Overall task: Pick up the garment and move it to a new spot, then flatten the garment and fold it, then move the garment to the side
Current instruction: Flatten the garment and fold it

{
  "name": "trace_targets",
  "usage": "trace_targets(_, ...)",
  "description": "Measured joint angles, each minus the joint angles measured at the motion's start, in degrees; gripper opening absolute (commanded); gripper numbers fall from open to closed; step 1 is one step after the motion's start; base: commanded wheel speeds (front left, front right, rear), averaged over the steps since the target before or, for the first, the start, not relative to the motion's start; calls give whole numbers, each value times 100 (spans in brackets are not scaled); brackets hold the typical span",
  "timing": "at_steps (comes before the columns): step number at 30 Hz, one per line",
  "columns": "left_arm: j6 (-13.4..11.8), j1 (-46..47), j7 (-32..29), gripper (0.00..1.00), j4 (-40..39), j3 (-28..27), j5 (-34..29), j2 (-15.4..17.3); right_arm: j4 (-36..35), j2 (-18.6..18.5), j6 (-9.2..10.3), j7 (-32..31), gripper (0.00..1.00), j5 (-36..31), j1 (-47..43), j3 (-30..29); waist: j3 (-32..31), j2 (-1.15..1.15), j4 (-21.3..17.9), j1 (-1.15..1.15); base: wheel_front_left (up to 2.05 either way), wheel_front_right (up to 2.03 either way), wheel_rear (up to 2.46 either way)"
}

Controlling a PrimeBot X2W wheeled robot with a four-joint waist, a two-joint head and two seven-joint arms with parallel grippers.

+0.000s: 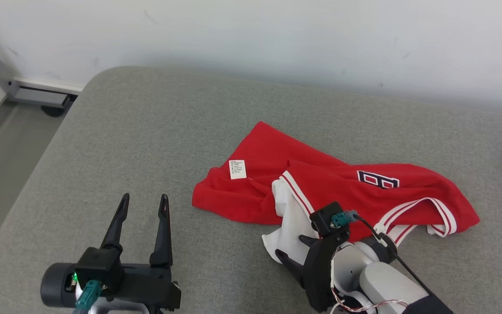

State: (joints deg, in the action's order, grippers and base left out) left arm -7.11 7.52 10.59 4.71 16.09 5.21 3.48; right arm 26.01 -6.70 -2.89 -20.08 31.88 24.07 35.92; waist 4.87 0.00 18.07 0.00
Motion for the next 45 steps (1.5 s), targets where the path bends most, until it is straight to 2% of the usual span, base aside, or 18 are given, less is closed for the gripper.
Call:
trace_targets(7,0,7,-102,100,-53,124,-15,-33,794,10,87,-259,100,-132,303,83,97,0,169,0,0,0,0)
trace_targets(8,0,7,-105,100,-56,124,-15,-38,861,22,78,-260,94,-131,353,93,112,0,192,0,0,0,0)
trace_targets(9,0,7,-107,100,-57,98,-16,-46,922,34,34,-260,11,-132,410,131,128,0,210,0,0,0,0)
trace_targets(10,0,6,-118,100,-57,75,-15,-47,951,38,22,-246,0,-131,451,140,141,0,224,0,0,0,0)
trace_targets(17,0,-24,-160,100,-96,-209,-33,-78,994,113,-196,-7,0,83,439,92,156,0,99,0,0,0,0)
trace_targets(21,0,-41,-180,100,-120,-280,-33,-76,733,-81,-342,147,0,245,271,65,119,0,-72,0,0,0,0)
trace_targets(30,0,-275,-242,100,-196,-444,-59,-78,52,-1308,-419,302,0,399,-56,-101,2,0,-618,0,0,0,0)
trace_targets(35,0,-277,-290,100,-220,-398,-93,-79,-366,-1876,-424,293,0,623,-137,-246,-60,0,-946,0,0,0,0)
trace_targets(39,0,-272,-352,100,-226,-232,-93,-89,-609,-2522,-425,229,0,849,-284,-247,-95,0,-1140,0,0,0,0)
trace_targets(42,0,-268,-358,100,-231,-219,-93,-90,-639,-2860,-425,135,0,957,-359,-255,-97,0,-1202,0,0,0,0)
trace_targets(45,0,-263,-400,100,-229,-197,-93,-88,-641,-2967,-425,133,0,1056,-359,-323,-80,0,-1207,0,0,0,0)
